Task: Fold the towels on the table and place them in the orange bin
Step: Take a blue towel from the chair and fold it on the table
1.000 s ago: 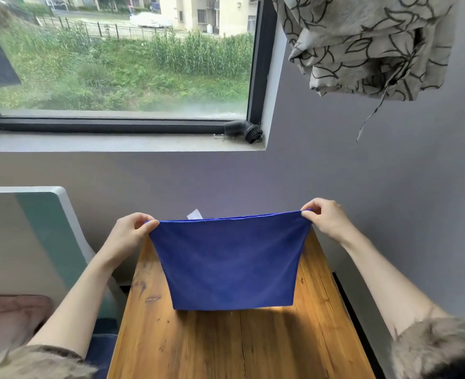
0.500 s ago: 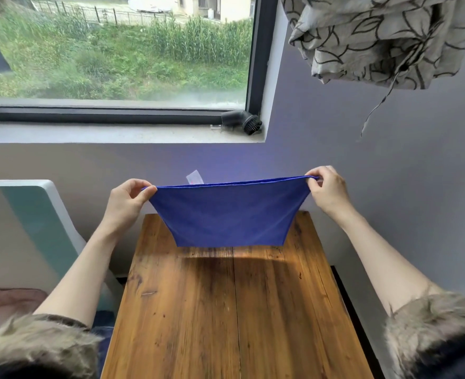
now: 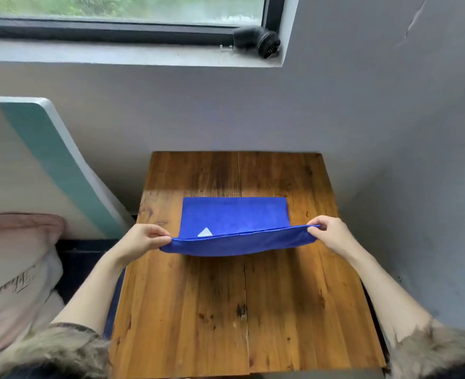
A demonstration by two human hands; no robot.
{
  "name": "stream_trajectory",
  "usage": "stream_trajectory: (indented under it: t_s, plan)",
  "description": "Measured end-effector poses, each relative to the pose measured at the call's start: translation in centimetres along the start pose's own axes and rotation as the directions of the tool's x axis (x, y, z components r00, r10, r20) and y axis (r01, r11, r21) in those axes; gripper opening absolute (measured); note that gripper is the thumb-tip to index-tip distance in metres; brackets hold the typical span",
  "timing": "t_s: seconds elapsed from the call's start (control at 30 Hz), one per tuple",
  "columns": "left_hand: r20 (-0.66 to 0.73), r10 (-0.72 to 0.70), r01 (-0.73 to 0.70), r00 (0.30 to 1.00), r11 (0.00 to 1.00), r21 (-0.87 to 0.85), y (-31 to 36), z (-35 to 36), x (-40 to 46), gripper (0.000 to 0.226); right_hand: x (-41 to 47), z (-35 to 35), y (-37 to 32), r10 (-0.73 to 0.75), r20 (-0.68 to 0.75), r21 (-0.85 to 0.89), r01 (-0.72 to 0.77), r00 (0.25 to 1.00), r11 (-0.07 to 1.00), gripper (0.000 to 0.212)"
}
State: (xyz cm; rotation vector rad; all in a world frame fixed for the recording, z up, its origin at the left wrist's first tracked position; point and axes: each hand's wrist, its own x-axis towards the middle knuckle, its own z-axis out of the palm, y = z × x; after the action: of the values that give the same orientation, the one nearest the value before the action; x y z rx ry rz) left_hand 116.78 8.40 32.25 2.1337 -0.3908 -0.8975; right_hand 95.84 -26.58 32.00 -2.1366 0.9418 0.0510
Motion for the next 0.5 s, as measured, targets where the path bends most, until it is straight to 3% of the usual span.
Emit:
stream_trajectory:
  t_s: [0.07,0.2,0.3,0.5]
  plan:
    - [0.066,-0.097,0.097,0.993,0.995,0.010,-2.2,1.5,-0.8,0.007,-0.8,1.3,2.1,0.112,0.165,0.029,-0.119,0.980,0.993,0.011]
    - [0.161,-0.217,0.221,0.963,0.975,-0.004,-4.9,3.1,-1.4,0.006,-1.8,2.6,4.2,0.283,0.419,0.181,-0.384,0.863,0.905,0.009]
    - [0.164,-0.231,0.237,0.959,0.971,-0.019,-5.4,3.0,-0.5,0.007,-1.0,3.1,4.7,0.307,0.457,0.292,-0.467,0.834,0.835,0.009]
    - [0.082,-0.201,0.207,0.976,0.976,-0.066,-4.5,2.9,3.6,0.007,2.3,4.3,4.9,0.319,0.402,0.481,-0.494,0.858,0.724,0.014]
